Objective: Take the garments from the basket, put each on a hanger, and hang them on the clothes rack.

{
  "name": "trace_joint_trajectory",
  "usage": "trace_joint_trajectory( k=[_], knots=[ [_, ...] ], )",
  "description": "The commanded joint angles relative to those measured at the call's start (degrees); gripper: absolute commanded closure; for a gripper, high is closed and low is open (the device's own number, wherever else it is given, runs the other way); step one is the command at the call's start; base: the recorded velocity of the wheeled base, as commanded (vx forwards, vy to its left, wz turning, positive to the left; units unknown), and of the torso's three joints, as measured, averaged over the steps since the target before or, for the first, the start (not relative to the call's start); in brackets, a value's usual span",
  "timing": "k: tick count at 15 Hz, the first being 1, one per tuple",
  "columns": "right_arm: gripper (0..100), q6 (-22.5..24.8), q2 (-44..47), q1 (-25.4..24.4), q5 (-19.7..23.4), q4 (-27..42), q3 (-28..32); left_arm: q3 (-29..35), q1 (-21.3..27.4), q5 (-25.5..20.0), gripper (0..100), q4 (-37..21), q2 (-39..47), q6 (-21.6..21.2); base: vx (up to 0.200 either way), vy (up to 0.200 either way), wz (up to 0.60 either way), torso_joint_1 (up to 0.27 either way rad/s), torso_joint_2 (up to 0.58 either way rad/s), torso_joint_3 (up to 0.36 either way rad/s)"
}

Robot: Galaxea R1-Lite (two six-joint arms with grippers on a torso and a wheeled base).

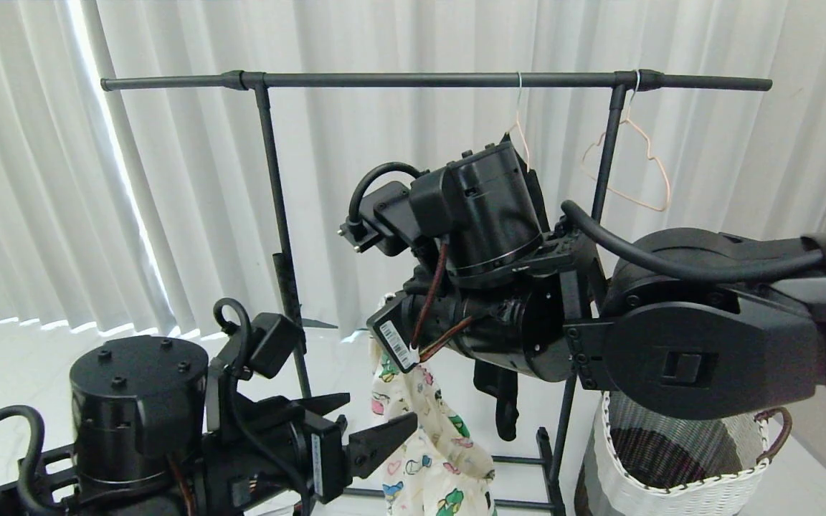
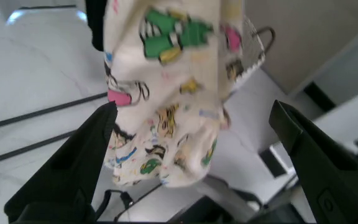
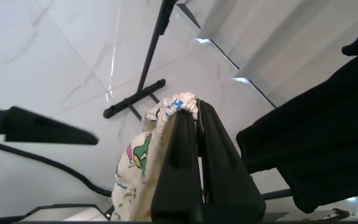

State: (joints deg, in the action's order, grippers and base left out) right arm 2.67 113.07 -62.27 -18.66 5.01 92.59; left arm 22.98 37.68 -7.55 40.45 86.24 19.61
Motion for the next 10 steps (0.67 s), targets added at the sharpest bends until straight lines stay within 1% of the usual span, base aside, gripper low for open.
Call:
trace_joint_trajectory(
  k=[1, 3, 4, 6, 8, 10],
  knots=[
    [100, 0.0, 0.2, 0.0, -0.1, 0.0, 0.1, 1.9, 0.1, 1.7, 0, 0.0, 2.8, 1.0, 0.000, 0.000, 0.00, 0.000, 0.00, 0.000],
    [100, 0.1, 0.2, 0.0, -0.1, 0.0, 0.2, 1.7, 0.0, 4.6, 0, 0.0, 3.9, 1.1, 0.000, 0.000, 0.00, 0.000, 0.00, 0.000],
    [100, 0.0, 0.2, 0.0, -0.1, 0.0, 0.2, 0.3, 0.0, 6.4, 0, 0.0, 3.9, 0.8, 0.000, 0.000, 0.00, 0.000, 0.00, 0.000],
    [100, 0.0, 0.2, 0.1, -0.1, 0.0, 0.2, -0.7, 0.0, 6.5, 0, 0.0, 3.9, 0.8, 0.000, 0.000, 0.00, 0.000, 0.00, 0.000],
    [100, 0.0, -0.2, 0.0, -0.1, 0.0, 0.3, -1.7, -1.2, 7.3, 0, 0.0, 6.1, 0.8, 0.000, 0.000, 0.00, 0.000, 0.00, 0.000],
    [100, 0.0, -0.6, 0.1, -0.1, 0.0, 0.3, -2.7, -1.7, 11.0, 0, -0.1, 8.6, 0.2, 0.000, 0.000, 0.00, 0.000, 0.00, 0.000]
  ],
)
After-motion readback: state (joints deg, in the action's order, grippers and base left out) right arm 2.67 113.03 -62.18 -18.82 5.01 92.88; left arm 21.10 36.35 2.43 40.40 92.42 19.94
